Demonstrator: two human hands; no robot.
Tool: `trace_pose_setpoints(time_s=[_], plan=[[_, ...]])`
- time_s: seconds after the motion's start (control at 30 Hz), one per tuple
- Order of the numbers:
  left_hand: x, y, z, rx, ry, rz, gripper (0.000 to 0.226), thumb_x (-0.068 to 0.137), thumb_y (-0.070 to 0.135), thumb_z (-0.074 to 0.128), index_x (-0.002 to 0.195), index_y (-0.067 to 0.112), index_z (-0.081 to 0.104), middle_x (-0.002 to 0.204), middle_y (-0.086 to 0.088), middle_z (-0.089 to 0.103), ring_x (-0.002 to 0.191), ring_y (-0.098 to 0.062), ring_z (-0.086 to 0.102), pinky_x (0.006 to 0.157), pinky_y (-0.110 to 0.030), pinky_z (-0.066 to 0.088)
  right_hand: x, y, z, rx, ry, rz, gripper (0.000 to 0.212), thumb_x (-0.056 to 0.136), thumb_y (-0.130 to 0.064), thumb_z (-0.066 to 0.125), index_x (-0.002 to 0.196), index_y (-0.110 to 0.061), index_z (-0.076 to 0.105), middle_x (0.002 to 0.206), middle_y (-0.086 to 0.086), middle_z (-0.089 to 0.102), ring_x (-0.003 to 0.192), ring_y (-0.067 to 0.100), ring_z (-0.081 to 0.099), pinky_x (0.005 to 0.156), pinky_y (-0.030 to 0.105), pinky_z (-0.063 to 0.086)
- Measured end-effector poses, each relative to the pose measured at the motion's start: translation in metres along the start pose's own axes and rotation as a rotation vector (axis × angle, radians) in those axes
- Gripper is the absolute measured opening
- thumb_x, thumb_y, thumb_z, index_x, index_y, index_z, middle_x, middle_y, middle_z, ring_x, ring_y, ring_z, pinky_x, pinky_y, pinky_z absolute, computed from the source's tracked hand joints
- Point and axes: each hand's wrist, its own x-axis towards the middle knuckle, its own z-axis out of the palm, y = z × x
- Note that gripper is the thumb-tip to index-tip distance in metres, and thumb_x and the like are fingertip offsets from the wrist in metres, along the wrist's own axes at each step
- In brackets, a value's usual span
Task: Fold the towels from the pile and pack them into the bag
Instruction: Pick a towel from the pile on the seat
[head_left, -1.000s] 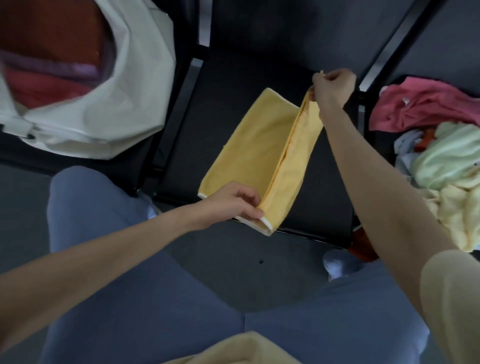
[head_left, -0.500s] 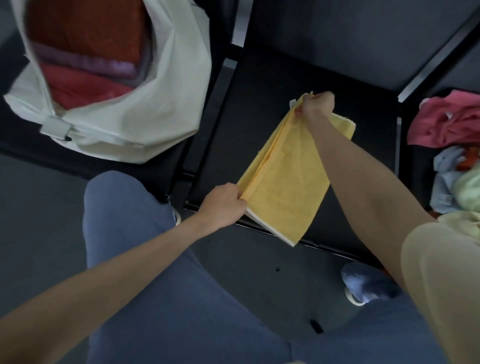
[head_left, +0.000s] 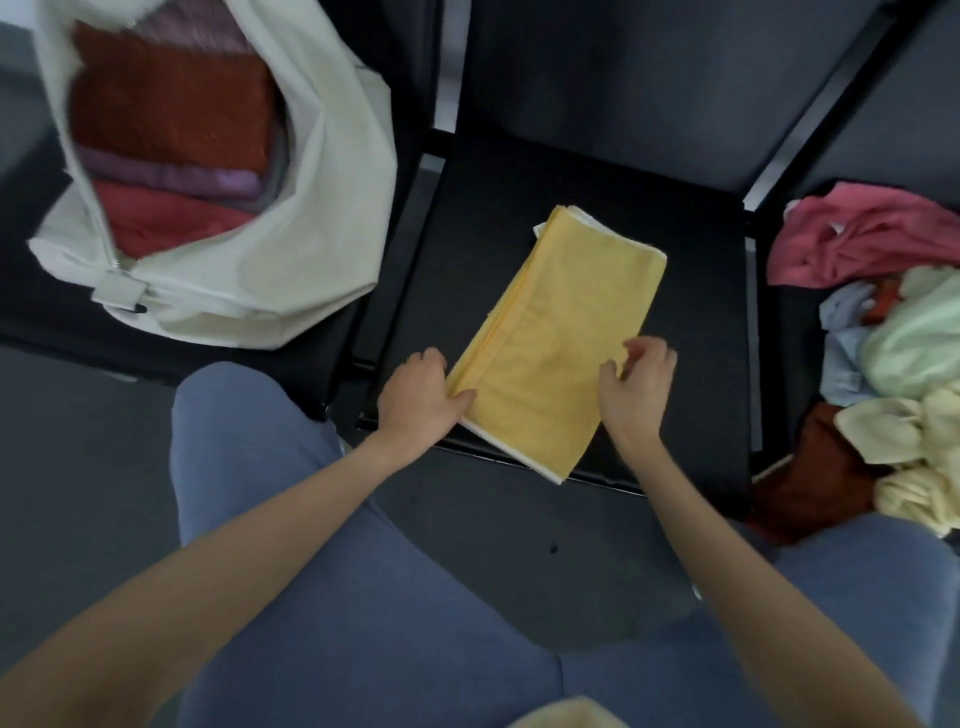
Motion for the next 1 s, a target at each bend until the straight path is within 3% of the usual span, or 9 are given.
trace_pose_setpoints(time_s=[0.1, 0.23, 0.33, 0.43, 0.57, 0.63, 0.77, 0.83, 1.0], plan=[[-0.003, 0.008, 0.002, -0.004, -0.05, 0.007, 0.032, 0.085, 0.033, 0.067, 0.103, 0.009, 0.055, 0.096, -0.006, 0.061, 0.085, -0.022, 0.06, 0.067, -0.037, 0.051, -0.035, 0.02, -0.009, -0.126, -0.097, 0.157, 0.028, 0.091, -0.017, 0.057, 0.112, -0.001, 0.048, 0.114, 0.017, 0.049, 0.102, 0.03, 0.049, 0.083, 0.038, 0.045], [-0.014, 0.018, 0.0, -0.104, -0.129, -0.087, 0.02, 0.086, 0.023, 0.065, 0.077, 0.009, 0.052, 0.072, -0.002, 0.054, 0.066, -0.018, 0.055, 0.053, -0.03, 0.041, -0.062, 0.024, -0.002, -0.157, -0.355, 0.294, 0.033, 0.094, -0.034, 0.054, 0.1, -0.002, 0.052, 0.111, 0.017, 0.051, 0.101, 0.029, 0.046, 0.082, 0.037, 0.044], [-0.027, 0.025, -0.001, -0.375, -0.246, -0.223, 0.012, 0.084, 0.017, 0.065, 0.081, 0.006, 0.061, 0.078, -0.004, 0.062, 0.072, -0.018, 0.059, 0.064, -0.036, 0.052, -0.071, 0.025, -0.003, -0.093, -0.377, 0.343, 0.028, 0.092, -0.032, 0.056, 0.095, -0.005, 0.049, 0.108, 0.016, 0.05, 0.1, 0.03, 0.049, 0.074, 0.033, 0.043], [-0.047, 0.029, -0.006, -0.579, -0.297, -0.346, 0.009, 0.087, 0.016, 0.066, 0.09, 0.008, 0.064, 0.093, -0.008, 0.066, 0.081, -0.018, 0.062, 0.062, -0.029, 0.053, -0.074, 0.028, -0.02, 0.098, -0.403, 0.404, 0.021, 0.093, -0.025, 0.055, 0.092, -0.007, 0.044, 0.096, 0.009, 0.051, 0.085, 0.021, 0.05, 0.059, 0.03, 0.039], [-0.073, 0.036, -0.009, -0.713, -0.319, -0.383, 0.027, 0.089, 0.012, 0.066, 0.111, 0.003, 0.054, 0.096, -0.013, 0.065, 0.072, -0.018, 0.063, 0.054, -0.024, 0.053, -0.09, 0.025, -0.055, 0.348, -0.431, 0.45, 0.021, 0.094, -0.02, 0.056, 0.108, -0.01, 0.044, 0.098, 0.005, 0.054, 0.078, 0.013, 0.052, 0.057, 0.025, 0.044], [-0.083, 0.038, -0.01, -0.75, -0.319, -0.345, 0.042, 0.09, 0.009, 0.062, 0.123, 0.021, 0.04, 0.096, -0.013, 0.064, 0.067, -0.019, 0.062, 0.058, -0.026, 0.055, -0.102, 0.024, -0.071, 0.535, -0.453, 0.442, 0.031, 0.091, -0.013, 0.06, 0.116, -0.02, 0.044, 0.098, 0.008, 0.064, 0.076, 0.016, 0.062, 0.053, 0.021, 0.049], [-0.091, 0.041, -0.021, -0.83, -0.38, -0.275, 0.016, 0.094, 0.008, 0.058, 0.102, 0.013, 0.071, 0.099, -0.013, 0.064, 0.063, -0.016, 0.063, 0.063, -0.027, 0.056, -0.111, 0.028, -0.092, 0.661, -0.449, 0.451, 0.022, 0.088, -0.01, 0.063, 0.109, -0.019, 0.062, 0.088, 0.008, 0.068, 0.058, 0.015, 0.062, 0.06, 0.025, 0.052], [-0.087, 0.045, -0.027, -1.013, -0.409, -0.322, 0.016, 0.093, 0.011, 0.058, 0.097, 0.005, 0.073, 0.098, -0.016, 0.067, 0.071, -0.021, 0.067, 0.071, -0.03, 0.059, -0.106, 0.03, -0.094, 0.786, -0.431, 0.528, 0.015, 0.088, -0.01, 0.063, 0.103, -0.011, 0.067, 0.089, 0.009, 0.067, 0.064, 0.015, 0.063, 0.065, 0.027, 0.051], [-0.057, 0.061, -0.033, -1.492, -0.4, -0.47, 0.029, 0.093, 0.017, 0.055, 0.112, -0.004, 0.062, 0.109, -0.022, 0.068, 0.102, -0.031, 0.067, 0.089, -0.037, 0.054, -0.082, 0.017, -0.095, 1.272, -0.41, 0.705, 0.021, 0.09, -0.01, 0.056, 0.107, -0.001, 0.063, 0.106, 0.014, 0.071, 0.099, 0.023, 0.069, 0.082, 0.031, 0.051]])
